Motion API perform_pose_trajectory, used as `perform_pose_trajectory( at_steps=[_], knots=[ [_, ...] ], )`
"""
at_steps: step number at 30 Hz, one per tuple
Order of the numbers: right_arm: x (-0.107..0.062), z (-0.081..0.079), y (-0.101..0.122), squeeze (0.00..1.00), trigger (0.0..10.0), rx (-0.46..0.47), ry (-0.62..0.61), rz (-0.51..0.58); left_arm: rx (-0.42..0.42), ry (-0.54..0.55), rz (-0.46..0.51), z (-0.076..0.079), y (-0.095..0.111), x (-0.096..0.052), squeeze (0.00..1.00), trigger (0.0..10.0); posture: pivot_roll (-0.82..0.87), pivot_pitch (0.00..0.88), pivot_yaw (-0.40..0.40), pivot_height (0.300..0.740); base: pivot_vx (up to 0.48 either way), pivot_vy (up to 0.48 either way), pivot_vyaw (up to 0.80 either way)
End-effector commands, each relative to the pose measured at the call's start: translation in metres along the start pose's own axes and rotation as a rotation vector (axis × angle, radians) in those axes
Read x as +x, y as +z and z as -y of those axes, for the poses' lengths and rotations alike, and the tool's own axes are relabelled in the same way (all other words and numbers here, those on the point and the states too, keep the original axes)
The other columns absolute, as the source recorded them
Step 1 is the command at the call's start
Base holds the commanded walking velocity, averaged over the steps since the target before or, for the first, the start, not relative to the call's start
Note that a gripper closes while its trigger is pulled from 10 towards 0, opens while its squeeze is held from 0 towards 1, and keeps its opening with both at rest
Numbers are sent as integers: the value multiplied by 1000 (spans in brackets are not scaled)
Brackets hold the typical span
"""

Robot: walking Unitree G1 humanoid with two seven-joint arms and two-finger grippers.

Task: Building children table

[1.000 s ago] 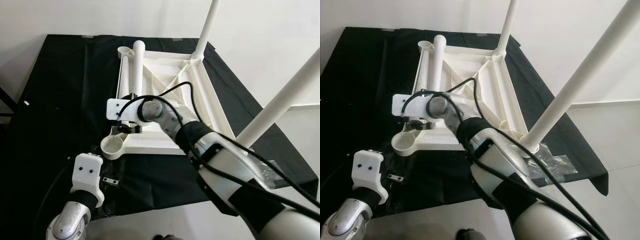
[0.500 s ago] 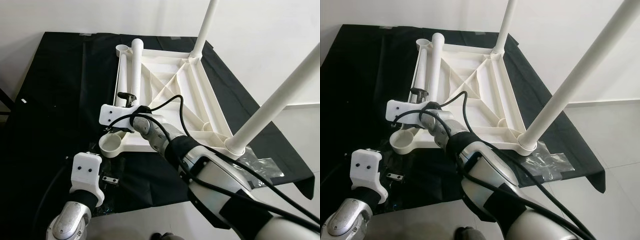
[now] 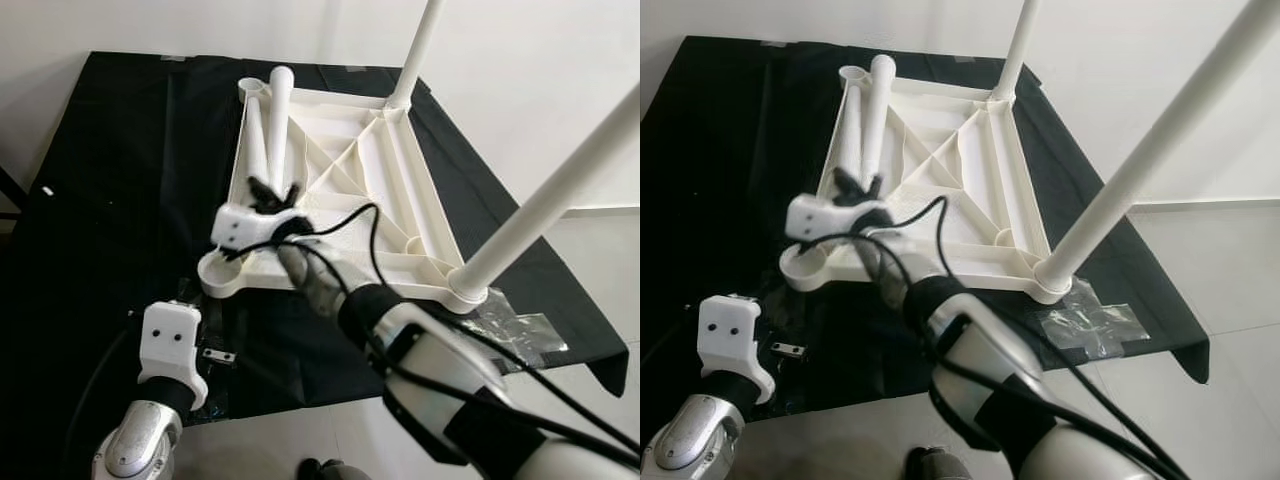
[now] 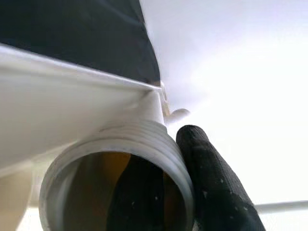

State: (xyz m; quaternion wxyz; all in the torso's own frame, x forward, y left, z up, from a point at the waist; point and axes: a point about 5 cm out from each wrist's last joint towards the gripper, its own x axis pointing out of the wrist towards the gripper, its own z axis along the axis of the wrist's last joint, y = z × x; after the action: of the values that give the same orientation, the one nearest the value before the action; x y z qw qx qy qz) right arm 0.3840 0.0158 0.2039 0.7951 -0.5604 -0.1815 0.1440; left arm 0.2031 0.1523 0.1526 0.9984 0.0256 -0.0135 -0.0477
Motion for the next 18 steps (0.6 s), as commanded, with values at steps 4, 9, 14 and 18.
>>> perform_pose_trajectory(
  at_steps=[4,9,14,18],
  knots=[
    [3,16,-4,0,0,-2,-108,11,-13,-9,-9,1,-2,0,0,10000,-23,156,-164,740,0,0,0],
    [7,44,-4,0,0,75,-214,54,1,-15,-8,-1,-4,3,0,10000,-32,119,-152,740,0,0,0],
    [10,84,8,0,0,266,-325,181,14,-16,-1,-9,-3,6,0,10000,-41,86,-138,740,0,0,0],
    [3,132,12,0,0,730,-399,345,-24,42,56,-31,10,13,0,10000,-36,70,-131,740,0,0,0]
  ],
)
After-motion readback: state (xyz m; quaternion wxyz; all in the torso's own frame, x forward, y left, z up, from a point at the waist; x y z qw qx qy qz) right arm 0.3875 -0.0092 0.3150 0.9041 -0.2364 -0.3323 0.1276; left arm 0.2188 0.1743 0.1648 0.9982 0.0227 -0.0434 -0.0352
